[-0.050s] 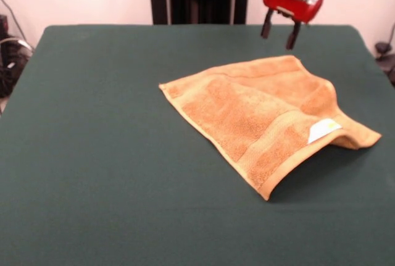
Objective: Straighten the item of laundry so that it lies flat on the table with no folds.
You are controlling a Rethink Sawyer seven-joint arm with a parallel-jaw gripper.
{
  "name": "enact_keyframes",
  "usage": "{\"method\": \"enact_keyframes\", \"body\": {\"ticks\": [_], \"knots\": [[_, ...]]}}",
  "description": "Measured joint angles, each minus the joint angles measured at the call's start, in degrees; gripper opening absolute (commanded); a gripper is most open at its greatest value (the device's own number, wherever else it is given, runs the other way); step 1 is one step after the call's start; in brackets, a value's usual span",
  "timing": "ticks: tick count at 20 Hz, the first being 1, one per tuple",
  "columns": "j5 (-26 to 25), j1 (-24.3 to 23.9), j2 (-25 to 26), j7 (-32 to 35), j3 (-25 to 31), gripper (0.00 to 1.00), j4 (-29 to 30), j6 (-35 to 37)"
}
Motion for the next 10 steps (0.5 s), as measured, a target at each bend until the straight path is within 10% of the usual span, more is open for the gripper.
{"method": "enact_keyframes", "body": {"ticks": [10], "knots": [[0.0, -2.0, 3.1, 0.0, -0.4, 1.0, -7.1, 0.0]]}}
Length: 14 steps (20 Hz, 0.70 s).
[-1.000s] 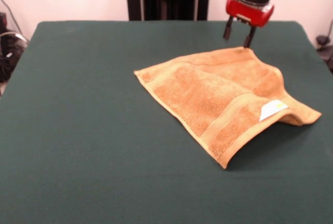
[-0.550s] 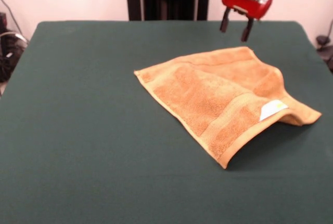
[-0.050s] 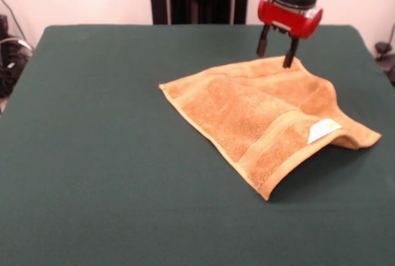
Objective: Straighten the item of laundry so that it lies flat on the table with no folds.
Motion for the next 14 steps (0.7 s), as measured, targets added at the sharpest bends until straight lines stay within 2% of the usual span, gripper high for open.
{"method": "enact_keyframes", "body": {"ticks": [14], "knots": [[0.0, -4.7, 5.4, 0.0, 0.1, 1.0, -6.5, -1.7]]}}
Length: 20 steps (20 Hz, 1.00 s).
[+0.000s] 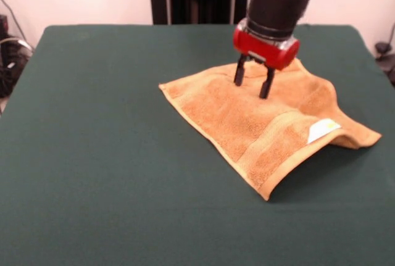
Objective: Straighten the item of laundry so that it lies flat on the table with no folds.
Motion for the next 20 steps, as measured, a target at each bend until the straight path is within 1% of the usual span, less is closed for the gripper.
{"method": "enact_keyframes", "body": {"ticks": [5, 9, 20], "knots": [[0.0, -0.5, 2.6, 0.0, 0.0, 1.0, -2.2, -0.7], [0.0, 0.2, 4.9, 0.0, 0.0, 1.0, -4.2, -1.2], [0.0, 0.6, 6.6, 0.0, -0.2, 1.0, -6.0, -1.9]]}}
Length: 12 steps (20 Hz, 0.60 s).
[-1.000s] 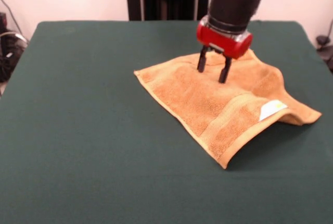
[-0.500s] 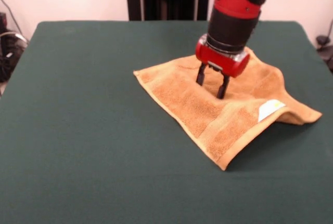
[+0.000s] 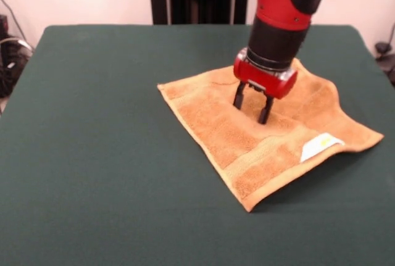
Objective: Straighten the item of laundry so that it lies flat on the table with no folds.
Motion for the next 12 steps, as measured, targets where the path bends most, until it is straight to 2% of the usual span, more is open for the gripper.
{"method": "enact_keyframes", "body": {"ticks": [3, 7, 8, 12], "knots": [[-0.5, -0.3, 0.0, 0.0, 0.0, 1.0, 0.0, 0.0], [-3.6, -3.3, -0.5, 0.0, 0.1, 1.0, -0.2, 0.0], [-5.9, -5.8, -0.9, 0.0, 0.2, 1.0, -0.2, 0.0], [-9.4, -9.9, -1.5, 0.0, 0.2, 1.0, -0.4, -0.1]]}}
